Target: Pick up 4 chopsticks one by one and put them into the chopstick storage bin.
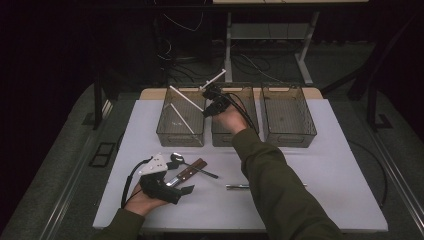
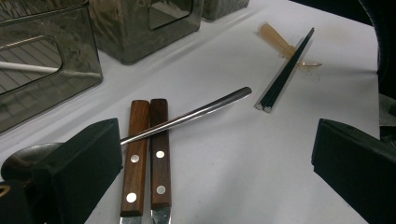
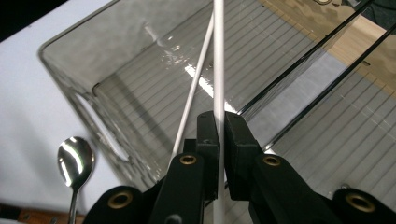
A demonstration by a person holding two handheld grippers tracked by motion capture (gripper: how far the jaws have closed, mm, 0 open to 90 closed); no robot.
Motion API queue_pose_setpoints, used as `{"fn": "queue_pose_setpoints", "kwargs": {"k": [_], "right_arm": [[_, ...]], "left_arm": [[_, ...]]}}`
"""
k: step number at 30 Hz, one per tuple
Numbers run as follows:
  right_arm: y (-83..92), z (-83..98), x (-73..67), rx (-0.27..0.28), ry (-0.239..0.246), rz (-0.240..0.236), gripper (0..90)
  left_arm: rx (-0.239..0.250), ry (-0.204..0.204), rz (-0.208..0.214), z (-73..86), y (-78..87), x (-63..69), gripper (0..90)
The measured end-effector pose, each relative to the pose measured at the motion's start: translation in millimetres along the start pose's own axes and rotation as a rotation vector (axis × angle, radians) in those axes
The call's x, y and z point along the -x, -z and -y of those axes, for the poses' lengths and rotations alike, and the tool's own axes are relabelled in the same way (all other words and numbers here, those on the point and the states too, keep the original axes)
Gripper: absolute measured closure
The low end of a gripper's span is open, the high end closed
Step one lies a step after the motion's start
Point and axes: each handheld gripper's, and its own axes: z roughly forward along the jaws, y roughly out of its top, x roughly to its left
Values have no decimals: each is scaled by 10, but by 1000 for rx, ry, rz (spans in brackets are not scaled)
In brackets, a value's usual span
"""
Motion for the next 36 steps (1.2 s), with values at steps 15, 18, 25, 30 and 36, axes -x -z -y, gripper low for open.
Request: {"fn": "queue_pose_setpoints", "kwargs": {"k": [15, 18, 25, 30, 36], "right_arm": [[-325, -225, -24, -57, -39, 52, 856], [-382, -250, -42, -68, -50, 58, 855], [-432, -262, -67, -44, -55, 58, 808], [-394, -291, -92, -13, -49, 52, 724], [-345, -276, -77, 2, -46, 42, 637]], "left_arm": [[6, 2, 11, -9, -2, -6, 3], [8, 3, 14, -10, -3, -7, 4], [8, -2, 17, -15, -8, -5, 4], [7, -3, 18, -16, -10, -4, 4], [8, -6, 16, -15, -9, -6, 4]]}}
